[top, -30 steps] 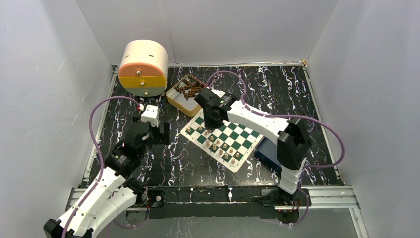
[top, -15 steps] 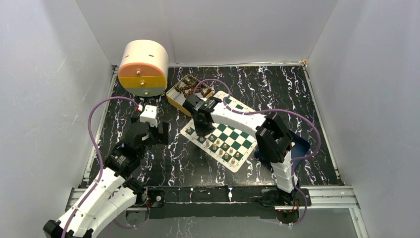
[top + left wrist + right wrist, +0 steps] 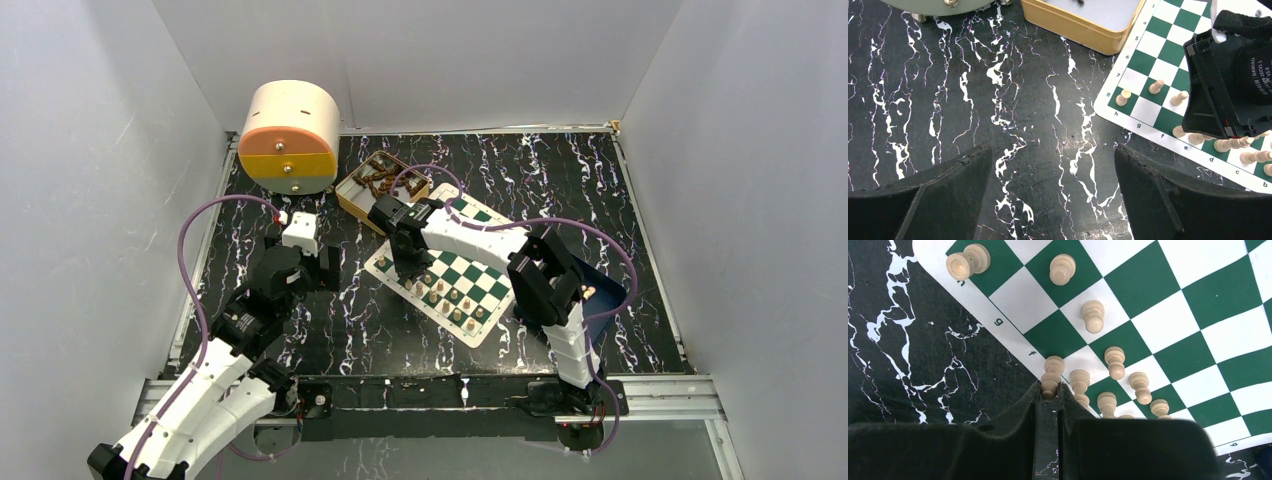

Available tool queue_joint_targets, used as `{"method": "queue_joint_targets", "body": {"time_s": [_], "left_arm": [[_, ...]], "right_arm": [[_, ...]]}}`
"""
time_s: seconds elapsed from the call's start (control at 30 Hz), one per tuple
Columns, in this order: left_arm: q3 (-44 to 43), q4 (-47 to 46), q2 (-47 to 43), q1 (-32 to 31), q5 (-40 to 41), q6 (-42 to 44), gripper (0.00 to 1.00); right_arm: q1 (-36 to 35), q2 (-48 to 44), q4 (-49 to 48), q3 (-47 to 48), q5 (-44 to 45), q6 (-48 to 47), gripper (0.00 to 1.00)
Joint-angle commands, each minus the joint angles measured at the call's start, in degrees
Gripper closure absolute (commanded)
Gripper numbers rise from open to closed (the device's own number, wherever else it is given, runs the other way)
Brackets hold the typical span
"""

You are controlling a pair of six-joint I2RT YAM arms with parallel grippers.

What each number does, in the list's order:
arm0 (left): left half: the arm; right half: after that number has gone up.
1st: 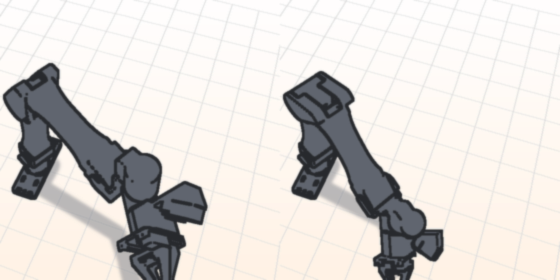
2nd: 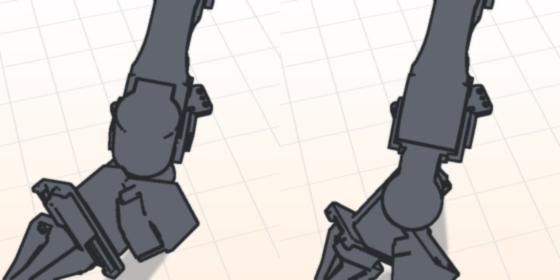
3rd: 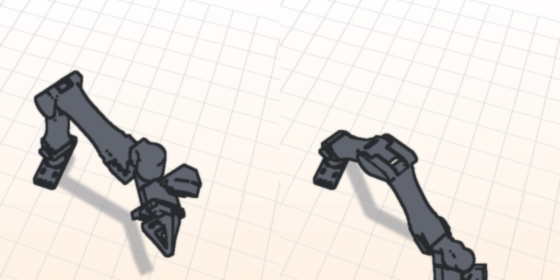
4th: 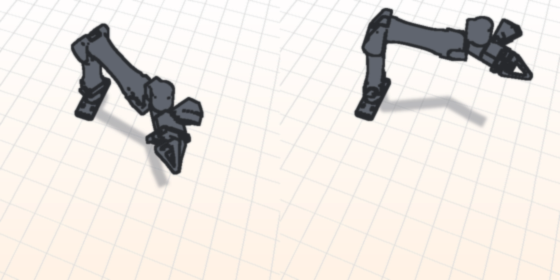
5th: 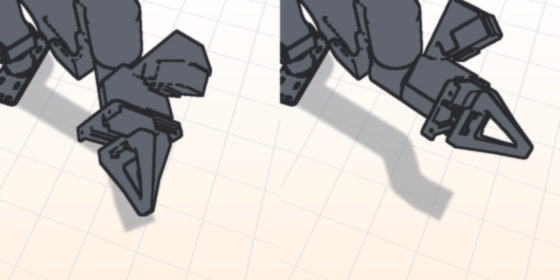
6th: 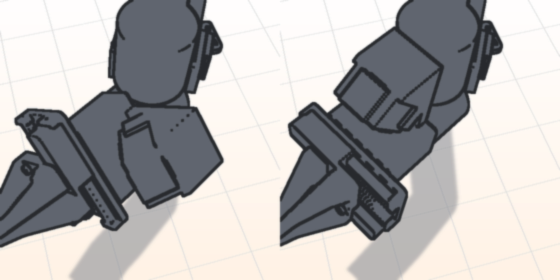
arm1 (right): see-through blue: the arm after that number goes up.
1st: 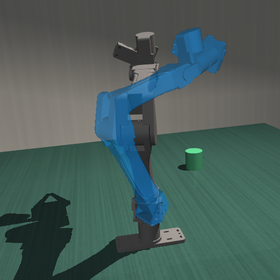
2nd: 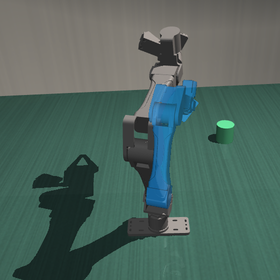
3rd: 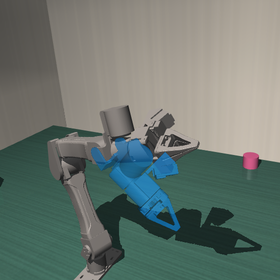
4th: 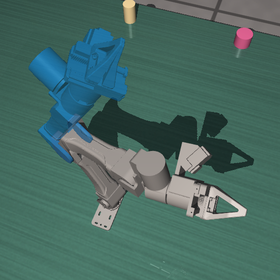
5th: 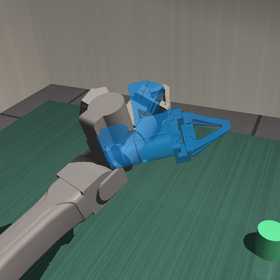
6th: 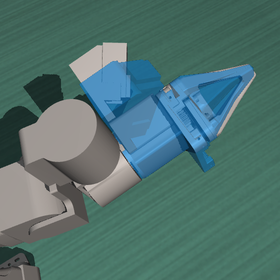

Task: Set up the chess pieces on the board
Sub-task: Place the chess piece on the chessboard.

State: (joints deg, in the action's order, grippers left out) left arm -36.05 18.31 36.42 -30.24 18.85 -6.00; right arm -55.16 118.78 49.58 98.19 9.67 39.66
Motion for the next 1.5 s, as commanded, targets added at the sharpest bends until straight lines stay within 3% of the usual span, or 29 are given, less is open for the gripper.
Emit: {"method": "queue_joint_targets", "body": {"time_s": [0.0, 1.47], "left_arm": [[-2.0, 0.1, -0.7, -0.3, 0.7, 0.0, 0.11], [-2.0, 0.1, -0.7, -0.3, 0.3, 0.0, 0.1]], "right_arm": [[-0.3, 0.2, -0.3, 2.0, 0.4, -0.2, 0.83], [0.0, 2.4, -3.4, 1.4, 2.5, 0.6, 0.8]]}}
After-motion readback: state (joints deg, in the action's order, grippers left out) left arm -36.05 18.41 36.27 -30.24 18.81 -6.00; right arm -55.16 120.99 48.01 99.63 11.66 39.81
